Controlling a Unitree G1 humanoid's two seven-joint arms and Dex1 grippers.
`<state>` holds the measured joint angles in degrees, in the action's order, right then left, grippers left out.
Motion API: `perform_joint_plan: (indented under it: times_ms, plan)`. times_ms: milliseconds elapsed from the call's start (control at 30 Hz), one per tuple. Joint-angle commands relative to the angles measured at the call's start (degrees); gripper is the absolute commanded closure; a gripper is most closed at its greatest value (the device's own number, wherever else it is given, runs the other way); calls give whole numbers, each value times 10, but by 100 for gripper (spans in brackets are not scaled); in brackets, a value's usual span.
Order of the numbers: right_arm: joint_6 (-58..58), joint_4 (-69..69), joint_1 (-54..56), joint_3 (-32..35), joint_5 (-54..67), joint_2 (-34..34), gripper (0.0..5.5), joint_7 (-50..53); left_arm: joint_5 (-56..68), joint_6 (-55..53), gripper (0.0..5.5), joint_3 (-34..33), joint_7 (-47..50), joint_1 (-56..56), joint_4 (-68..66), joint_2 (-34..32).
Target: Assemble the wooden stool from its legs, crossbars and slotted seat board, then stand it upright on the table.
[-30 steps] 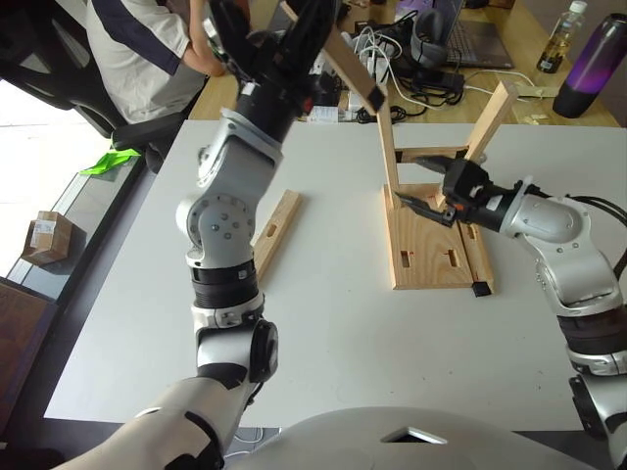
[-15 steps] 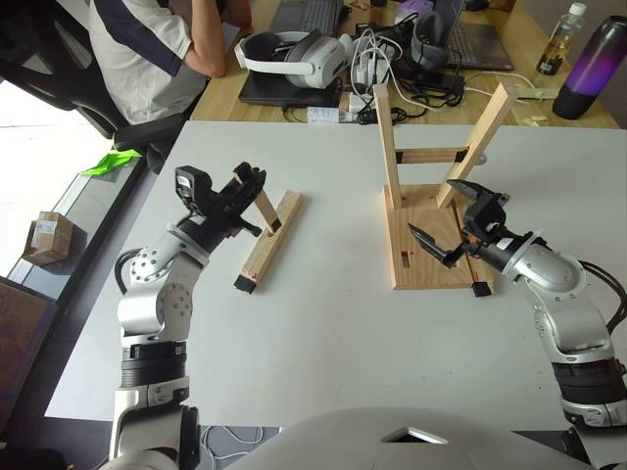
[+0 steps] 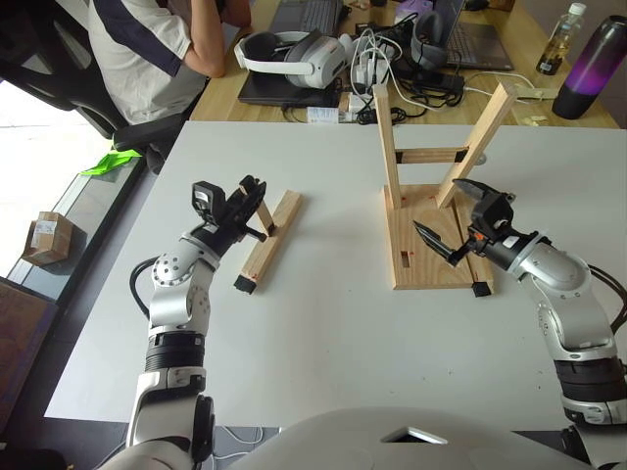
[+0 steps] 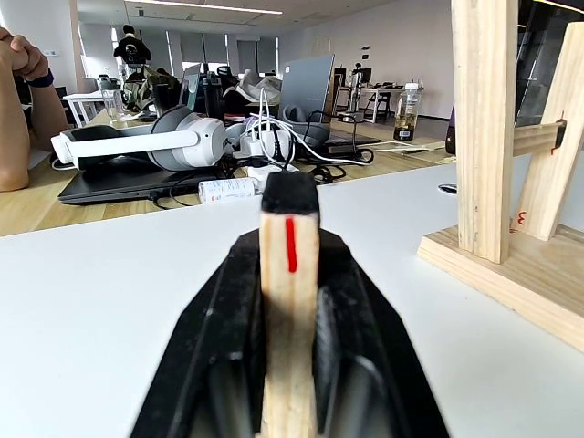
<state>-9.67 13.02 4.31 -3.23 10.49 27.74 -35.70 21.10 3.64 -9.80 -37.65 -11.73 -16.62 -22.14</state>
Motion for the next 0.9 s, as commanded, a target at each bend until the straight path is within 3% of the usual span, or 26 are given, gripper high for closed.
perform_joint_plan:
  times_ms: [33,400,700,833,900]
  plan:
    - [-4,-5,10,4,7,0,10,-7,-6,22,509,-5,-1,-17,-26,7]
    - [-5,-11,17,6,8,0,10,-7,-4,11,509,-3,-18,-2,-61,11]
    - [-2,-26,29,6,5,-1,10,-5,-53,72,509,28,-39,17,-158,0]
    - [-3,-33,31,10,9,-3,10,-3,-12,53,509,1,-25,-6,-145,9]
    - [-4,-36,32,12,11,-6,10,0,-1,40,466,-6,-14,-21,-127,9]
